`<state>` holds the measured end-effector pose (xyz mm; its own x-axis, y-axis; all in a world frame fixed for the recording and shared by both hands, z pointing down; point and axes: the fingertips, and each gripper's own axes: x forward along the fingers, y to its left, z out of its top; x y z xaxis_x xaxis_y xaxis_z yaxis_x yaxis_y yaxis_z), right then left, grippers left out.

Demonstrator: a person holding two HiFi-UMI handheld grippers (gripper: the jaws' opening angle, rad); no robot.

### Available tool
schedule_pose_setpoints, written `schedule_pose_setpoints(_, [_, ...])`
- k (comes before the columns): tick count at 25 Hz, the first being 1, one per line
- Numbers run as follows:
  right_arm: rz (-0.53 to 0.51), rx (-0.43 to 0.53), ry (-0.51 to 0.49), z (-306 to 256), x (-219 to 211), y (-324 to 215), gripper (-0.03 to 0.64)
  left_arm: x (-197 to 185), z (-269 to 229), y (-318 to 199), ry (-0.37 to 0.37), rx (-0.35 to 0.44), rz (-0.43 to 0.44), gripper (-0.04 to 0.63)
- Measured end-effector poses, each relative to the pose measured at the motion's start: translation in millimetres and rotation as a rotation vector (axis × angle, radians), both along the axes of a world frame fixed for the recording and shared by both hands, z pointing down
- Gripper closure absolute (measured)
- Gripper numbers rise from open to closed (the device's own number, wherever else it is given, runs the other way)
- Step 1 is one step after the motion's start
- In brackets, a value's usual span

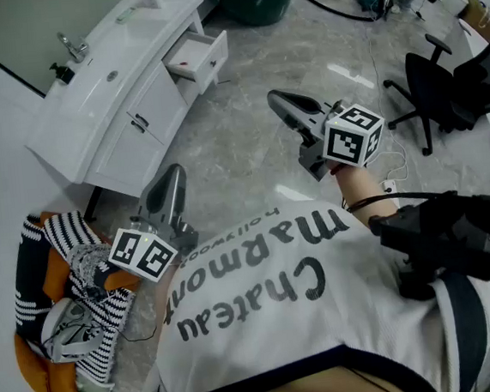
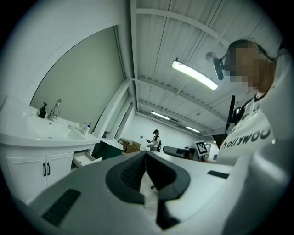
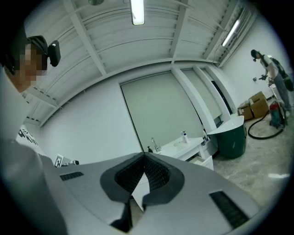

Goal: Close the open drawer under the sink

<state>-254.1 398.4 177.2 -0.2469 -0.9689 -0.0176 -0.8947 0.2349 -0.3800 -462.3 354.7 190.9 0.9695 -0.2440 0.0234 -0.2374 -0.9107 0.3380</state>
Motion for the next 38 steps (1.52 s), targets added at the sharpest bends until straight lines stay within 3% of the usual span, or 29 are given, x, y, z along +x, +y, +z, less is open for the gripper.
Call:
schedule_pose_setpoints(12, [0.010,0.001,0.005,-2.3,5.6,-2.3,0.606,5.4,-8.3,-3.8,0.020,0.047,0.015,0.586])
schedule_pose_setpoints(19, [0.002,0.046,-0.108,-4.6,8.9,1.2,0.606,6.3,-16.0,3.2,0.072,0.123,0.014,0.586])
schedule_pose_setpoints(23, [-0.021,0.088,-0.075,-6.0,2.2,3.4,0.606,8.5,-9.2,9.8,0.039,0.143,0.019,0.586])
schedule_pose_setpoints(27, [-0.021,0.112,0.012,-7.3,-15.0,-10.2,0.606,3.3,-1.1,5.0,0.017,0.092,0.074,0.586])
schedule_pose_setpoints(30, [0.004,0.122,0.030,-2.7,-23.9,-30.0,0.606,-7.5,6.7,-21.5,0.019,0.030,0.055,0.586])
schedule_pose_setpoints(35, [0.036,0.082,0.010,12.3,-28.4,-70.1,0.606,-19.6,22.3,-77.9,0.069,-0.035,0.047,0.586])
schedule_pose_setpoints(38, [0.047,0.079,-0.063,16.8,-13.7,-80.6,0.606,-13.2,26.0,-90.2,0.076,-0.056,0.044,0.586])
